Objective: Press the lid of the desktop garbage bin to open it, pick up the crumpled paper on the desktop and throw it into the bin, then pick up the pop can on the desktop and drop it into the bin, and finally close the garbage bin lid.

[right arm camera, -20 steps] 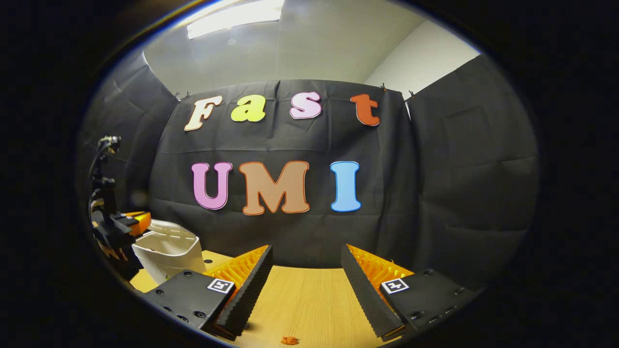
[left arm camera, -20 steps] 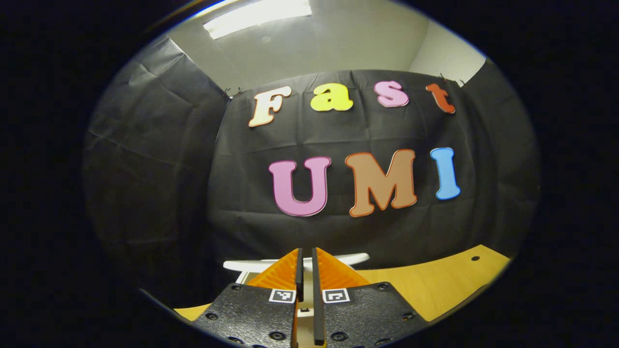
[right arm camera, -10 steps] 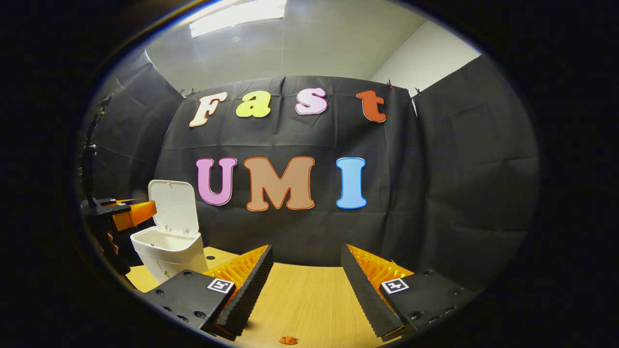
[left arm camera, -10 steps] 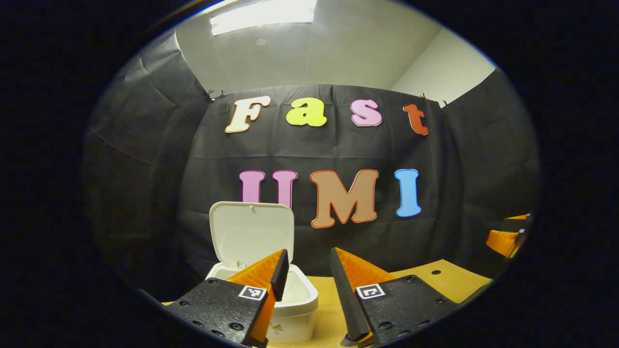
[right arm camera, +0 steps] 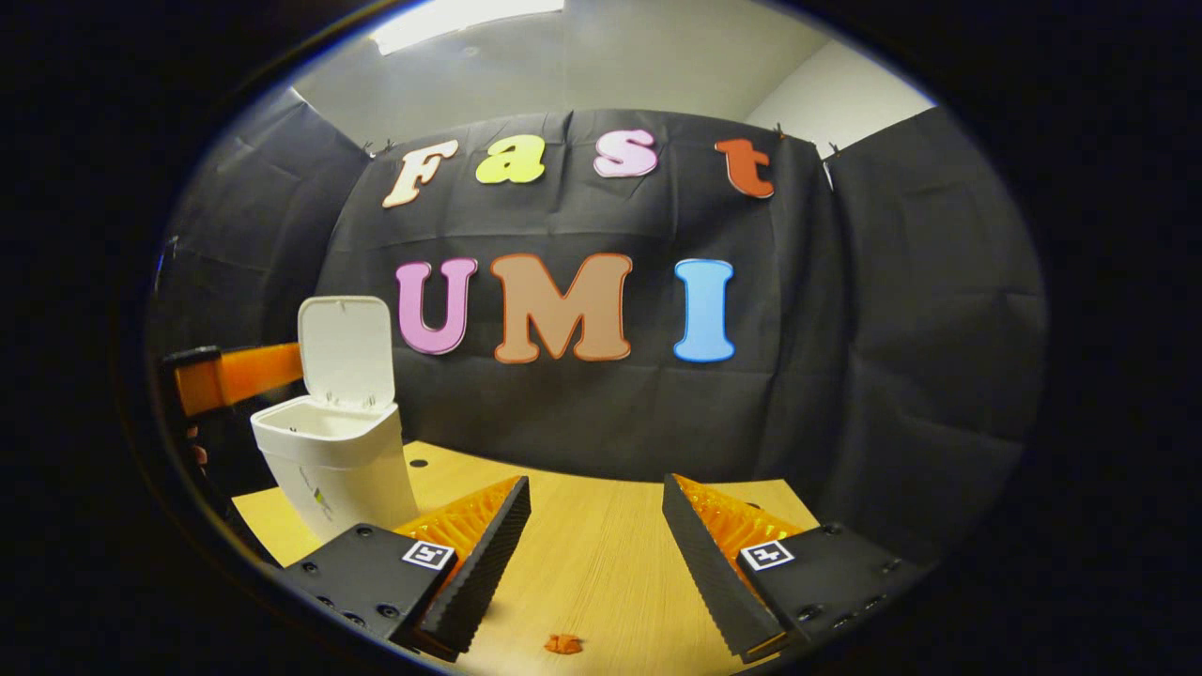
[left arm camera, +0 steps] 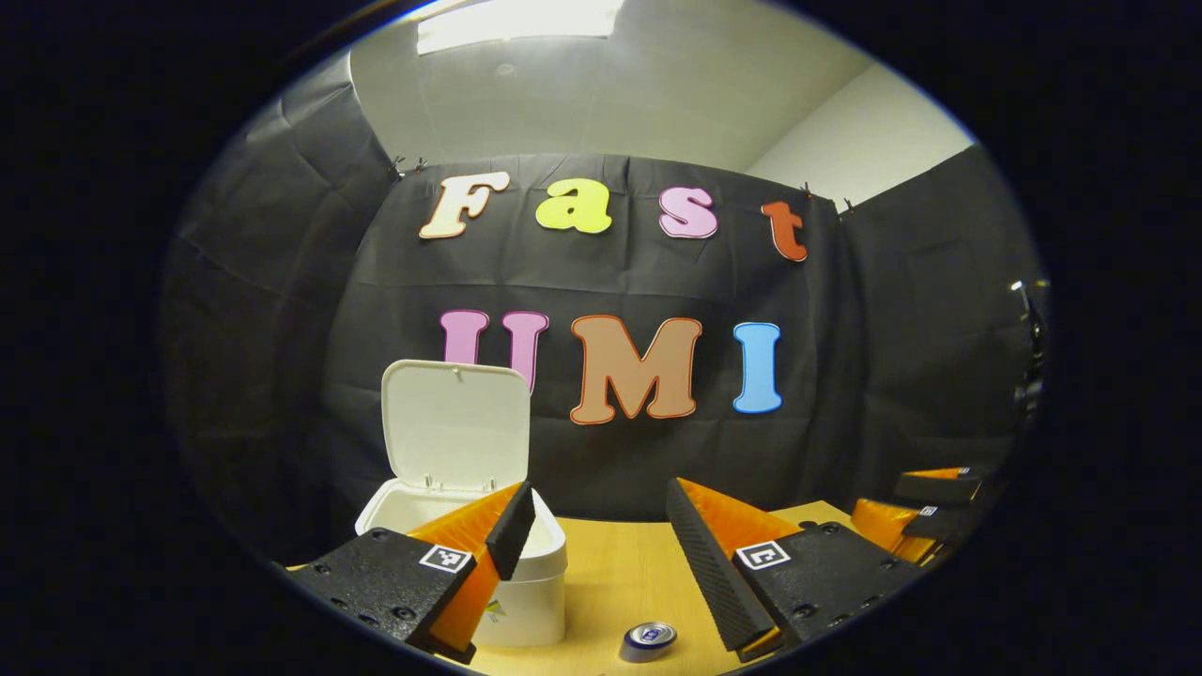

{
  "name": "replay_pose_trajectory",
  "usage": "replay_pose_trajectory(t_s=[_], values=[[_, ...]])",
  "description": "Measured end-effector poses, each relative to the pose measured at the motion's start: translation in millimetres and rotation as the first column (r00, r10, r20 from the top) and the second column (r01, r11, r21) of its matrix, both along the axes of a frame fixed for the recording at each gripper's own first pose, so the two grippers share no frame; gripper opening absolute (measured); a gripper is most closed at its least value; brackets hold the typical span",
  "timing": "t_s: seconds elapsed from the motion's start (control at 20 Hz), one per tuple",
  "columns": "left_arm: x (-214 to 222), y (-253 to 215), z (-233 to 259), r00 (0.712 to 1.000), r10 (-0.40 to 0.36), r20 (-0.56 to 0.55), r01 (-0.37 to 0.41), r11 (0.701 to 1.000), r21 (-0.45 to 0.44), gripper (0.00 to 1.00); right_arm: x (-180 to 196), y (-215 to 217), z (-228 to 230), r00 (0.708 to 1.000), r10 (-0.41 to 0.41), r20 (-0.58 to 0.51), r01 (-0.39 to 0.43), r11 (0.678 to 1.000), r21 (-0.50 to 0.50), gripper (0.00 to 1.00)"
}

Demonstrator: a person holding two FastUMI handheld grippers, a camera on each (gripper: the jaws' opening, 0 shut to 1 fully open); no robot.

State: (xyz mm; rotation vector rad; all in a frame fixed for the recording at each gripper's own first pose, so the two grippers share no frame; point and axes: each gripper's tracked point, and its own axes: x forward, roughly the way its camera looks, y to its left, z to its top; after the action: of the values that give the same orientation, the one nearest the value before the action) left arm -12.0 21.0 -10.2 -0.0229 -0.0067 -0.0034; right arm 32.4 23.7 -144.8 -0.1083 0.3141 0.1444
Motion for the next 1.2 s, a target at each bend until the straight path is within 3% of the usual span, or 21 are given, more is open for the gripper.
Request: replay_pose_trajectory(t_s=[0.2,0.5,0.95,1.2], values=[[-8,0,0,1.000,-0.001,0.001,0.001,0.999,0.043,0.92,-10,9,-72,0.984,0.037,-0.173,-0.043,0.999,-0.027,0.95],[-17,11,-13,0.999,0.025,-0.043,-0.022,0.998,0.051,0.91,-33,8,-166,0.916,0.045,-0.399,-0.077,0.995,-0.065,0.95],[-28,25,-13,0.997,0.056,-0.060,-0.050,0.994,0.102,0.91,-48,3,-255,0.839,0.028,-0.543,-0.128,0.981,-0.147,0.96],[-32,40,-19,0.992,0.091,-0.084,-0.080,0.988,0.129,0.92,-52,5,-288,0.783,0.038,-0.621,-0.156,0.978,-0.137,0.94]])
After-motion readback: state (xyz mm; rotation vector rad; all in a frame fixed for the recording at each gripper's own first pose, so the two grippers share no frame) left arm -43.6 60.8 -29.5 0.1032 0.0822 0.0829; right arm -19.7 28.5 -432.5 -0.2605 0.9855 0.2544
